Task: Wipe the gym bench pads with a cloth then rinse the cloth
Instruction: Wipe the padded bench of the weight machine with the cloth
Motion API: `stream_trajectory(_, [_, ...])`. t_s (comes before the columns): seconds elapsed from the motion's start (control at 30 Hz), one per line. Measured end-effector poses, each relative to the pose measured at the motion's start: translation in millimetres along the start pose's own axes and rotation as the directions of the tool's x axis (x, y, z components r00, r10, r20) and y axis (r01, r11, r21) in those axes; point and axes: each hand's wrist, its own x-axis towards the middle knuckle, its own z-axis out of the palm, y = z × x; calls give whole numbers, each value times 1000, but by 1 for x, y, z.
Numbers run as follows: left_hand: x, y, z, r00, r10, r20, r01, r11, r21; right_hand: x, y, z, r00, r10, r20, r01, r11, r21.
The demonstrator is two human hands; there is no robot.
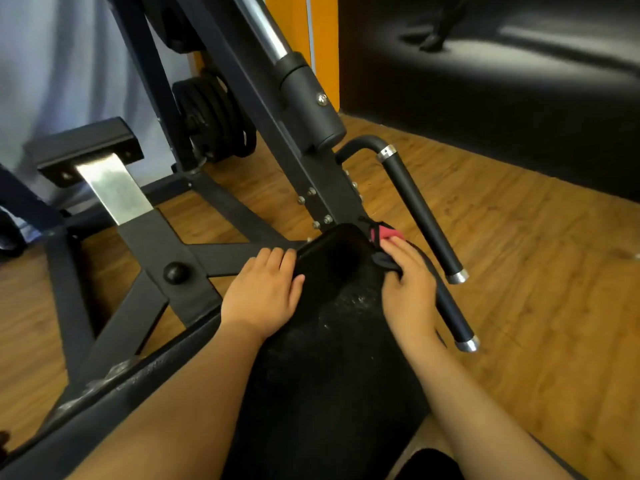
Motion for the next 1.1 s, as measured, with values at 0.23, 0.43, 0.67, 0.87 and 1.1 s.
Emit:
stream_trajectory(0.23, [2, -1, 3, 1000, -8, -11, 8, 1000, -3, 7, 7, 57, 1000, 21, 2, -21, 997, -71])
stream_trajectory(0.43, [2, 0, 1, 999, -31, 19, 31, 999, 16, -22, 22, 43, 998, -11, 65, 15, 998, -59])
stream_trajectory(0.67, [2, 4, 0, 999, -41, 18, 41, 999, 5, 18, 32, 35, 989, 29, 147, -26, 999, -28])
stream_trajectory(0.87, [2, 4, -2, 997, -61, 41, 61, 998, 5, -13, 52, 23, 991, 78, 106, -73, 996, -49])
stream_trajectory(1.1, [2, 4, -1, 997, -58, 40, 58, 998, 3, 9, 44, 28, 985, 58, 160, -67, 997, 50])
